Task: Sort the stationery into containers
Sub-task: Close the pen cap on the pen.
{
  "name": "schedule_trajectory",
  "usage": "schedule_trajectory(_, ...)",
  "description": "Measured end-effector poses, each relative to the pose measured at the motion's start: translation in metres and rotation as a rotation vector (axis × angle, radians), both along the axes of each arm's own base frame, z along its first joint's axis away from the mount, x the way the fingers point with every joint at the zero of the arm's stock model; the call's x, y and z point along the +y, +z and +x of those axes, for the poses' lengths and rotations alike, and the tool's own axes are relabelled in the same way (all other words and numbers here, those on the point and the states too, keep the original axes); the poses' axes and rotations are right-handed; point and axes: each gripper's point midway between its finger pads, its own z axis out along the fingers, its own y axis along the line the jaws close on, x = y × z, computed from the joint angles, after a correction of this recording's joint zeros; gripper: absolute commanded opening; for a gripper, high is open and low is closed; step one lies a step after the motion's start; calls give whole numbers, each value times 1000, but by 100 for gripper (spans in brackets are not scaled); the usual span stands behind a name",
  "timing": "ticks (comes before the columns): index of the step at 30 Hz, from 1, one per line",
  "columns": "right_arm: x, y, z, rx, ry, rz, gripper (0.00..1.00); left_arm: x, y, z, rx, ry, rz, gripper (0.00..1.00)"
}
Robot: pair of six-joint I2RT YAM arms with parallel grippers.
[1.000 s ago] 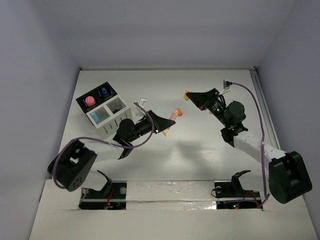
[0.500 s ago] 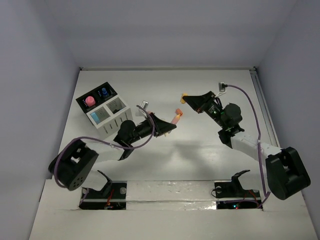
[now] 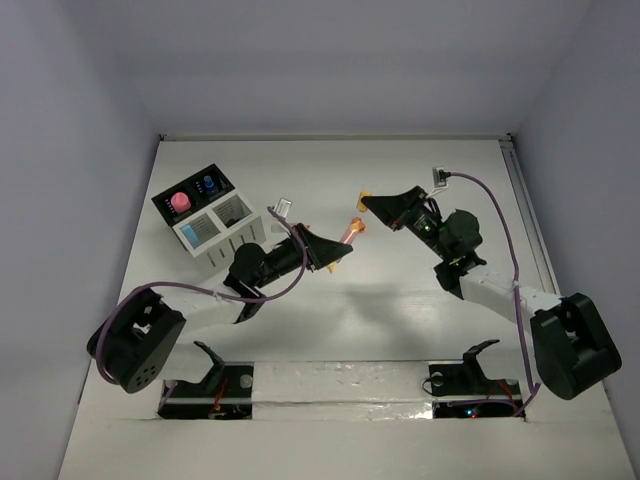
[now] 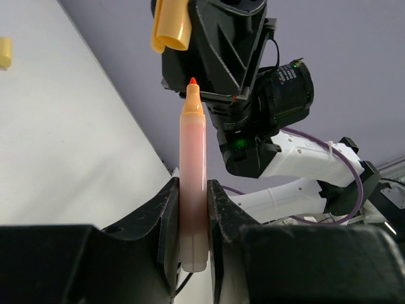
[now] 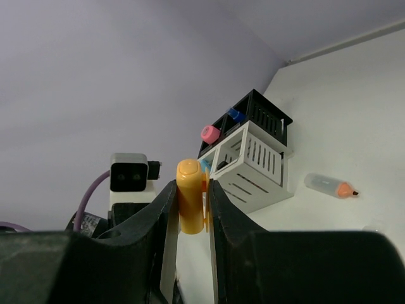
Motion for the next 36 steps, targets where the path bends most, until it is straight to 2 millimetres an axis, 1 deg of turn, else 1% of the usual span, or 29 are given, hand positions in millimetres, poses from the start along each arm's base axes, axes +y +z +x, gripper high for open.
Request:
schedule_trajectory(4, 0, 3, -2, -9, 2, 6, 0, -1, -2, 1, 6, 0, 5, 0)
schedule_trajectory(9, 6, 4, -8, -13, 25, 12, 0, -2, -2, 2, 4, 1, 4, 0)
schedule_trajectory(15, 9, -5, -14, 5, 41, 7, 0, -3, 4, 5, -16, 4, 1, 0)
schedule_trajectory(18, 10, -4, -16, 2, 47, 8, 0, -3, 4, 5, -19, 7, 1, 0)
schedule_trajectory(25, 7, -3, -19, -2, 40, 12, 0, -4, 4, 4, -26, 4, 1, 0)
schedule_trajectory(36, 4, 3, -17, 2, 17, 39, 0, -4, 5, 3, -32, 5, 0, 0)
